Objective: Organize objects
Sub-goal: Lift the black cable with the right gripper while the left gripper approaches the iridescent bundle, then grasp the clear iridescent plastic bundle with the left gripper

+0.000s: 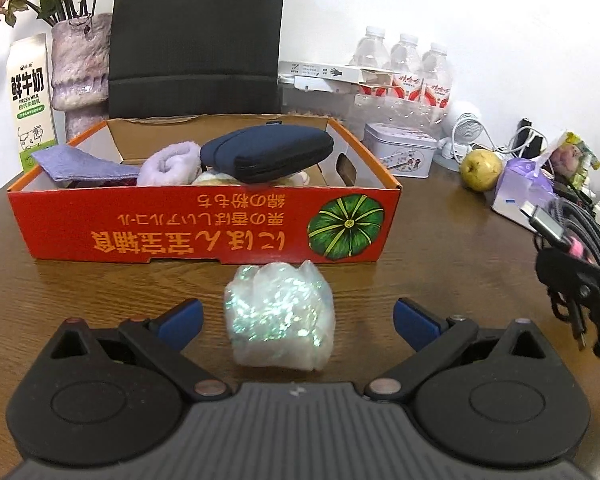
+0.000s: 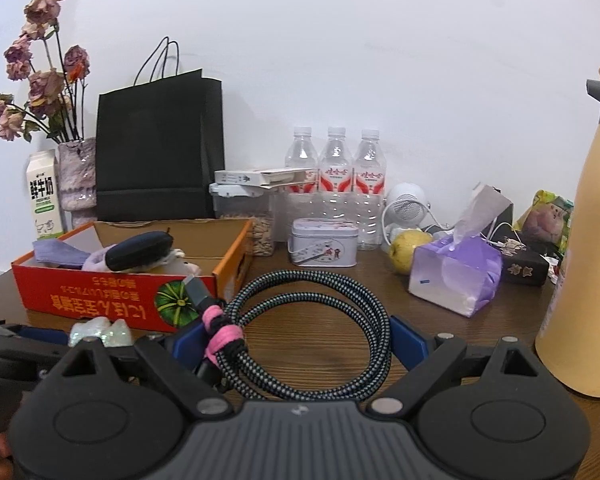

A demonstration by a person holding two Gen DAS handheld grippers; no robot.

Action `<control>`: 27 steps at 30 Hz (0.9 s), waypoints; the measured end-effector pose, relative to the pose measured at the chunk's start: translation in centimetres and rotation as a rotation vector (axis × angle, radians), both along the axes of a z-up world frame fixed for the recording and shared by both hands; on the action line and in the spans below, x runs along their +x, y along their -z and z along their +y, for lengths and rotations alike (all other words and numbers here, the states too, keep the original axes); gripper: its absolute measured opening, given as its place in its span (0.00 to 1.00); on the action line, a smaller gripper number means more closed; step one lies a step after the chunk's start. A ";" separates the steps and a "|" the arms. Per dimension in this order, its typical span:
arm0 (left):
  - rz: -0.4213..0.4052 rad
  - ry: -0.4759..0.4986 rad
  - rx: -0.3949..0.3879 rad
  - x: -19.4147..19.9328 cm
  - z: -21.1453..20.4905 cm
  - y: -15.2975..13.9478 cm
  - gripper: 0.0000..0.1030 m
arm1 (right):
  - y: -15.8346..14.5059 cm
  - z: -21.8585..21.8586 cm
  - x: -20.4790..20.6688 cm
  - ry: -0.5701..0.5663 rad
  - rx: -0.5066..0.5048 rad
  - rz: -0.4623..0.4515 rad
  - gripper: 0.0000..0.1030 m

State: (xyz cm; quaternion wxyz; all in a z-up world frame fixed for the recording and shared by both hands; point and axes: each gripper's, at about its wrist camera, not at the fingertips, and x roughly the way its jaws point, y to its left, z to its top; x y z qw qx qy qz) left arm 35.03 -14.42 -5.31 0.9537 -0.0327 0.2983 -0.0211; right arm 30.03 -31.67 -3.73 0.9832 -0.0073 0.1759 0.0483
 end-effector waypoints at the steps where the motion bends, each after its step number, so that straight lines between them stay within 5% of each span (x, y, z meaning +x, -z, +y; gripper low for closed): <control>1: 0.003 -0.004 0.000 0.2 -0.1 0.1 1.00 | 0.0 -0.1 0.0 0.001 0.000 0.001 0.90; 13: 0.024 -0.005 -0.019 1.0 0.1 0.8 0.98 | 0.8 -0.4 1.0 0.038 -0.008 0.033 0.90; 16: 0.037 0.019 -0.020 1.0 0.0 0.9 0.87 | 1.1 -0.3 1.2 0.045 -0.012 0.037 0.90; 21: 0.069 0.049 -0.060 1.1 0.3 1.0 0.50 | 1.1 0.0 1.1 0.044 -0.013 0.025 0.90; 27: 0.070 0.065 -0.086 0.7 0.8 0.8 0.41 | 1.2 -0.1 1.1 0.047 -0.008 0.029 0.90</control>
